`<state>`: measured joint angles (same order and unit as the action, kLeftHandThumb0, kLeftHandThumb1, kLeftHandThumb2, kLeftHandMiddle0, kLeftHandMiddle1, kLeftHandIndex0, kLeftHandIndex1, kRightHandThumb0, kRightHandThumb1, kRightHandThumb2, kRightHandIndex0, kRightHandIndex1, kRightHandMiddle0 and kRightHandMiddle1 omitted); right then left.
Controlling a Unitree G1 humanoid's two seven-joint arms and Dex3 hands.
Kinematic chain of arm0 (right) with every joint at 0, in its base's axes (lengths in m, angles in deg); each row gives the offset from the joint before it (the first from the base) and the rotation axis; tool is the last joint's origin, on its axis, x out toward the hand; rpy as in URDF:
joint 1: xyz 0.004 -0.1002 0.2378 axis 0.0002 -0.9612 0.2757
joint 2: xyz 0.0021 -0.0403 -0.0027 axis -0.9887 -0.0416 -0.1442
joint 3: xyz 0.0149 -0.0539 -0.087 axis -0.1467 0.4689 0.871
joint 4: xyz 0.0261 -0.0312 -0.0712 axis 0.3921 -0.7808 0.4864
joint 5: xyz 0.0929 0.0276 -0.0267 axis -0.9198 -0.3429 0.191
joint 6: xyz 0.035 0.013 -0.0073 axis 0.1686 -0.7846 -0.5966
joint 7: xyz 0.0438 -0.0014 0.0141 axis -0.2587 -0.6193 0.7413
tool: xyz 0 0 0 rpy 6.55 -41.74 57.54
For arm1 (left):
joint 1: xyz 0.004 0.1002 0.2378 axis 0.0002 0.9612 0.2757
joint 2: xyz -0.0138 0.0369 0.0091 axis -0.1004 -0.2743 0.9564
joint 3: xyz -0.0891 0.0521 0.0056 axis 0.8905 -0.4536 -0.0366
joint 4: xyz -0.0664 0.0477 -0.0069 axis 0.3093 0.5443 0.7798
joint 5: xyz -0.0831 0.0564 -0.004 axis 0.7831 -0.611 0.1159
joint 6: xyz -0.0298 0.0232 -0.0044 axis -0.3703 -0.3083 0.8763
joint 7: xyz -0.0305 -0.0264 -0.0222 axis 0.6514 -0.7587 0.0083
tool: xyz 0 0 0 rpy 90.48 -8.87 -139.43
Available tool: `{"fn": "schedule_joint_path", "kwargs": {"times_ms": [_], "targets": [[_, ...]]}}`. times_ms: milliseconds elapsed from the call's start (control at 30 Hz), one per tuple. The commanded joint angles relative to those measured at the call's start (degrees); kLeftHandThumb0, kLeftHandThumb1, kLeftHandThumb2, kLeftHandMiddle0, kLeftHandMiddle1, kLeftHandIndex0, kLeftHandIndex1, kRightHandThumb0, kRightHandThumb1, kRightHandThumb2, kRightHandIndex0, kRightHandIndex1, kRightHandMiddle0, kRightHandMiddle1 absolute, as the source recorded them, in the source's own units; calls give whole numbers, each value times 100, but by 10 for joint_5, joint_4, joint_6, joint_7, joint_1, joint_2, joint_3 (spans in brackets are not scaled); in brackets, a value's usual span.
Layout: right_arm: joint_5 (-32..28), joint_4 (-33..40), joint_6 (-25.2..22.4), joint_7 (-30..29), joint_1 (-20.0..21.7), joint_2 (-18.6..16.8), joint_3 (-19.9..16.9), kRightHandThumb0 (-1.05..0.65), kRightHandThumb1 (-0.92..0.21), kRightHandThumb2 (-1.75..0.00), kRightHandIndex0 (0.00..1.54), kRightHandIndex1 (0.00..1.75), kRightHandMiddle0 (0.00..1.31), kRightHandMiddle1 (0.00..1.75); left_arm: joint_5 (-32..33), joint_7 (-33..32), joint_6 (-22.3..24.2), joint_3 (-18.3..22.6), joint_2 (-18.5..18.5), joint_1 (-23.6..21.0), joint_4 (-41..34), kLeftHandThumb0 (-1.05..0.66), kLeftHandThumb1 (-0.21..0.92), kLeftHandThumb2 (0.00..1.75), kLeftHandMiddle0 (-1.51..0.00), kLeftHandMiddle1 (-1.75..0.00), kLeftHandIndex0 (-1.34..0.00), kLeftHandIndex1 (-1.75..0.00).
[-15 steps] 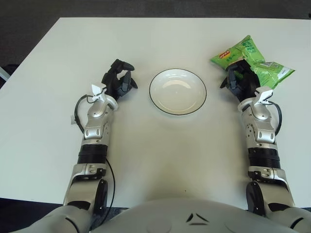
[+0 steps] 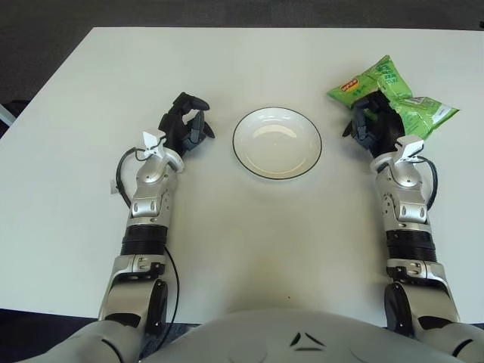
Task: Put the snack into the plate.
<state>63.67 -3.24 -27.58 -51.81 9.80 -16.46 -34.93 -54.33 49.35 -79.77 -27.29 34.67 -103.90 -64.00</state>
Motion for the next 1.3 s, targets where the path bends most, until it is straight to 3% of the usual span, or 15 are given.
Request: {"fn": "schedule_joint_path", "kwargs": {"times_ms": [0,267,633,933,1267], "targets": [[35,-58,65,-13,-64,-3,11,-37,-76,-73,75,175,30,175,-7,0,17,-5,3,34,17,-37,74,73,-77,-169,-34,-172],[100,-97,190,-70,-63,9,18,-37,-78,-68,74,173,32,171,-12,-2,16,-7,5,34,16,-37,74,73,-77,-169,-34,-172],[135,-128,348,-128,-57,18,11,-36,-91,-37,74,167,37,158,-23,-5,8,-9,11,33,23,-37,74,74,-77,-169,-34,-172],[193,-133,397,-163,-51,45,9,-35,-92,-34,72,166,40,155,-36,-12,-2,-13,12,32,28,-37,74,74,-77,-169,-33,-173],[363,-127,428,-310,-32,89,6,-35,-92,-31,68,160,43,151,-47,-15,-18,-11,10,28,48,-37,75,74,-78,-171,-32,-173]]}}
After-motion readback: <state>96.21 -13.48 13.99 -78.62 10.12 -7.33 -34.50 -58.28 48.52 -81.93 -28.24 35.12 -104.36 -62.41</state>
